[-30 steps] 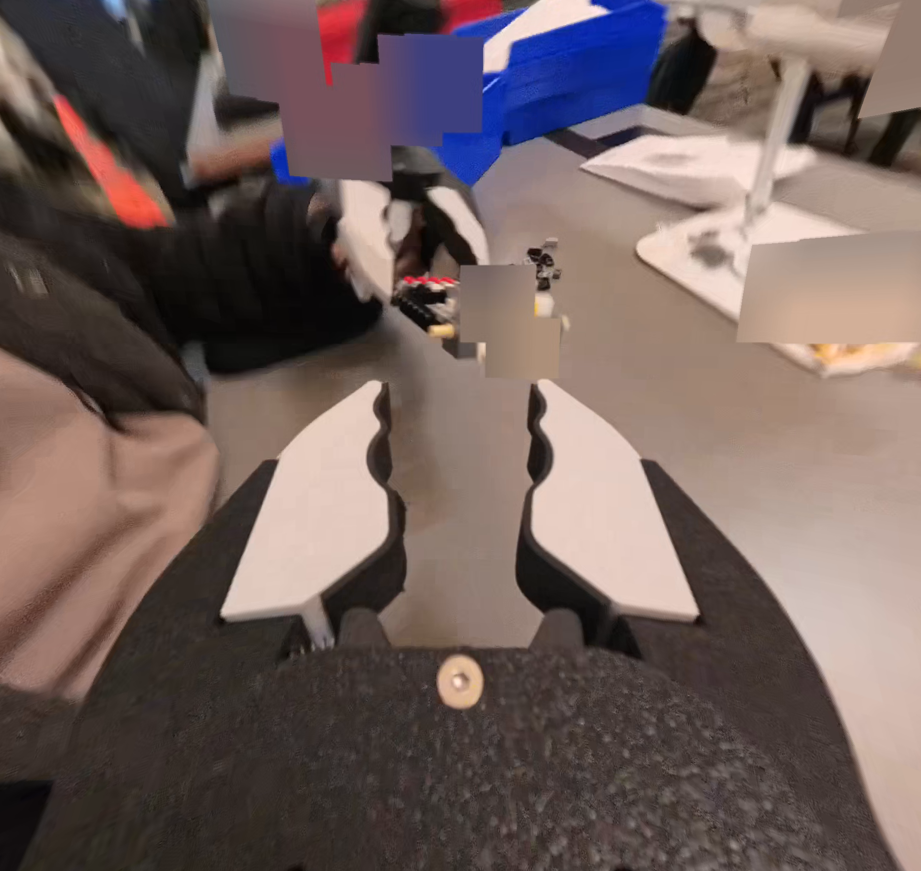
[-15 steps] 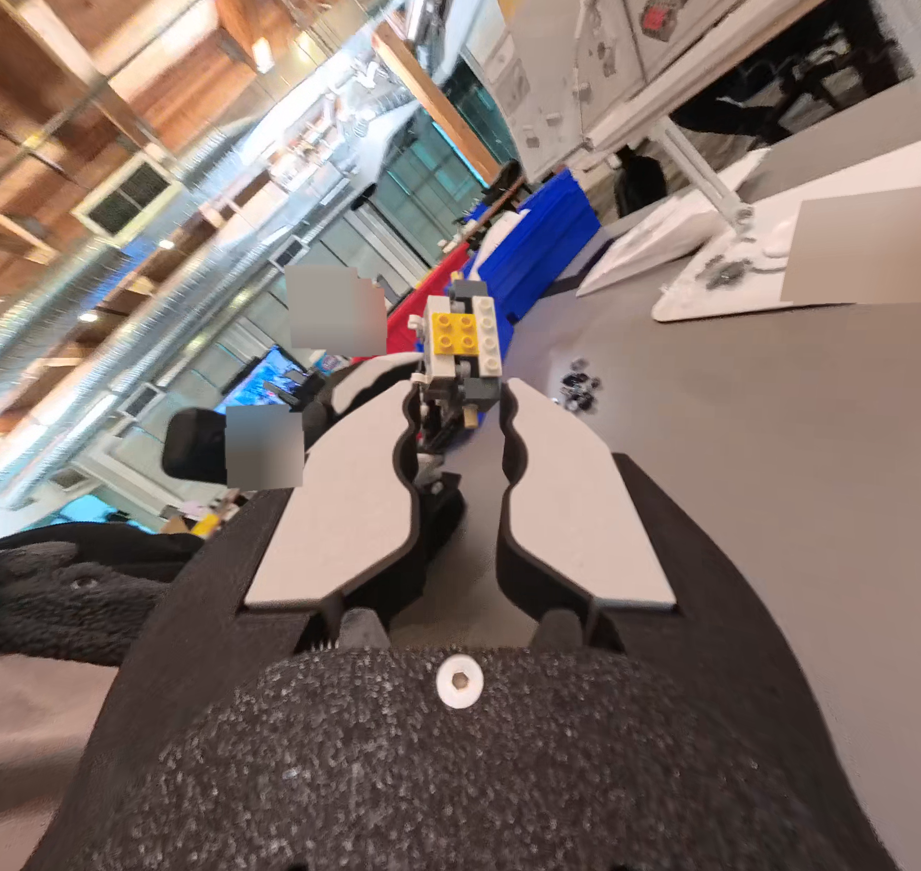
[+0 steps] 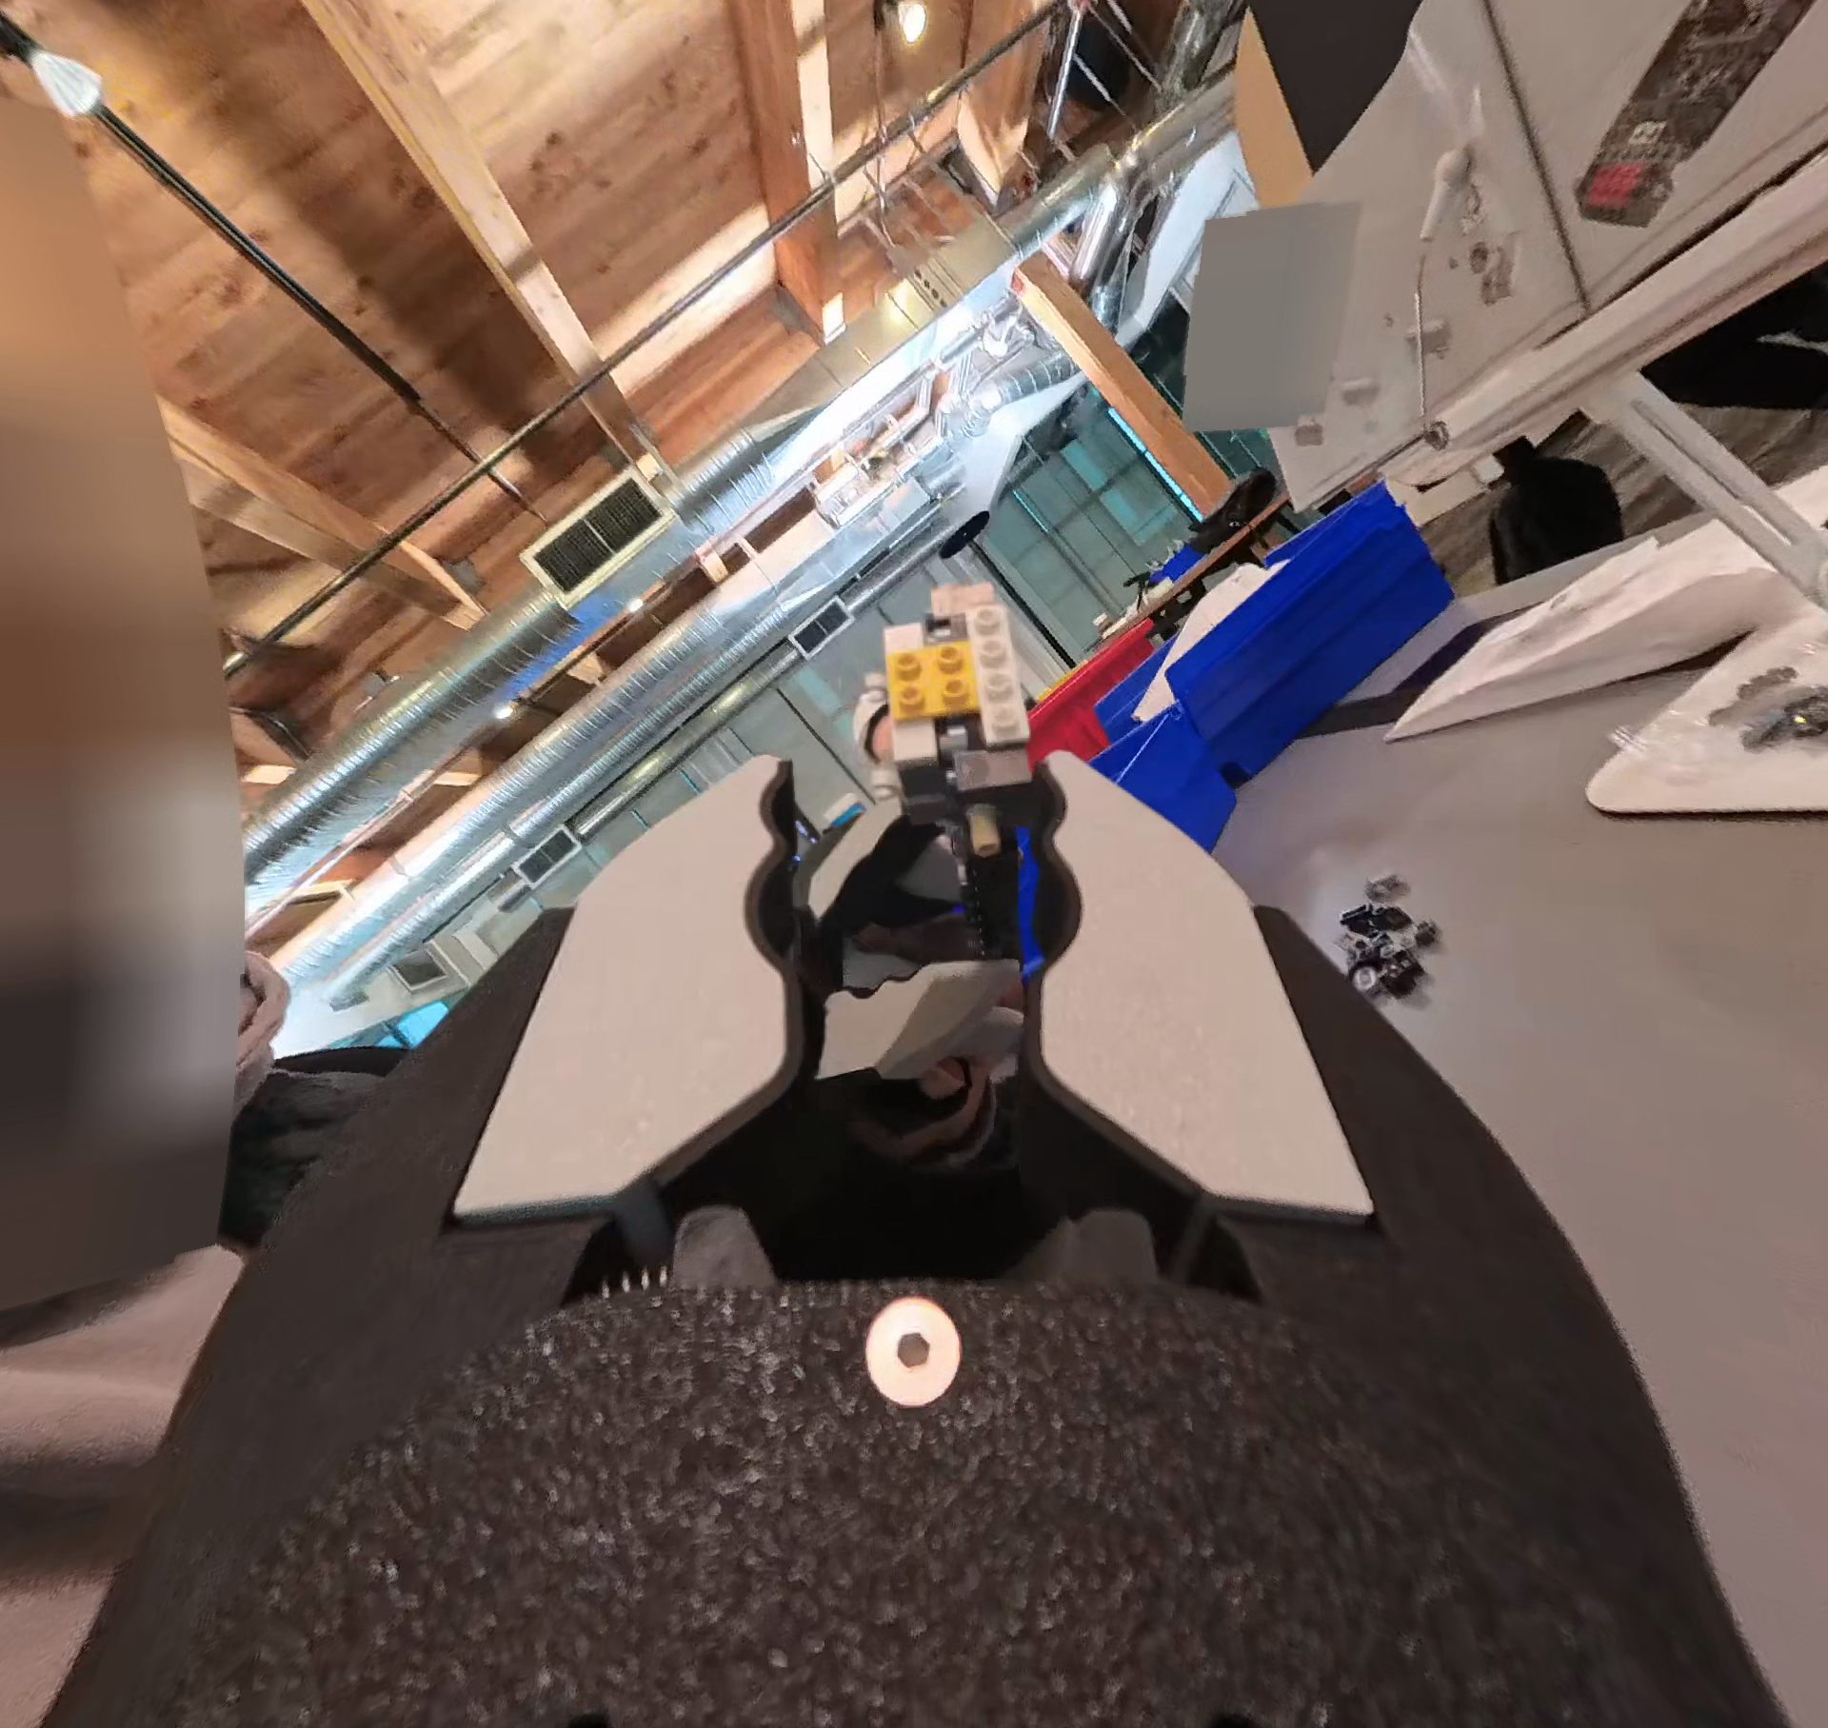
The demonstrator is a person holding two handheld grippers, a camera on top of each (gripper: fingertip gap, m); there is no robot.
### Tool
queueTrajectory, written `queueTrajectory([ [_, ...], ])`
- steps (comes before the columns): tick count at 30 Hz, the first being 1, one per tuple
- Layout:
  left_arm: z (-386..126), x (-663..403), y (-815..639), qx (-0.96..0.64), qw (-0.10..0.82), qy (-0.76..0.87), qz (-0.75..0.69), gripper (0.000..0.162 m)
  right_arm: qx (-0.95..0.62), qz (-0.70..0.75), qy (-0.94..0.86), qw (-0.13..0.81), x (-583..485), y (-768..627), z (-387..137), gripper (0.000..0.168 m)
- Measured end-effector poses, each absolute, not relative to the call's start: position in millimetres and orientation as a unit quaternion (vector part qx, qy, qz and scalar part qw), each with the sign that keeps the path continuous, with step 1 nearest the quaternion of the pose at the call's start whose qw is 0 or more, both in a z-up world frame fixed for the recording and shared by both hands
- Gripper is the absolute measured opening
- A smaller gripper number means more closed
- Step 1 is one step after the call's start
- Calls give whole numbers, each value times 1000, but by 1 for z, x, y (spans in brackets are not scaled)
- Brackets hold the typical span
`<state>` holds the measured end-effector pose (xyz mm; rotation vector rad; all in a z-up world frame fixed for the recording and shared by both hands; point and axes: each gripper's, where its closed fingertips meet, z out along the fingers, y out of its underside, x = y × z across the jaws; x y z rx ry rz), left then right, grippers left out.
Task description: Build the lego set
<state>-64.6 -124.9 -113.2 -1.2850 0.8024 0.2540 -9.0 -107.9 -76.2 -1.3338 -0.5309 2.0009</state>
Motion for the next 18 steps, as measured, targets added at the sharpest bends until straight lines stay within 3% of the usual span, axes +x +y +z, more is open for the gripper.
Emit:
queueTrajectory([
  [4,-111,-60,-128,-567,723,374,126,52,-520,739,-205,376,-10,-102,-74,27],
  [14,-104,-54,-135,-524,743,383,165,52,-500,702,-269,431,-14,-114,-66,32],
  [18,-101,-53,-138,-514,748,383,170,52,-468,706,-282,450,-11,-122,-59,27],
])
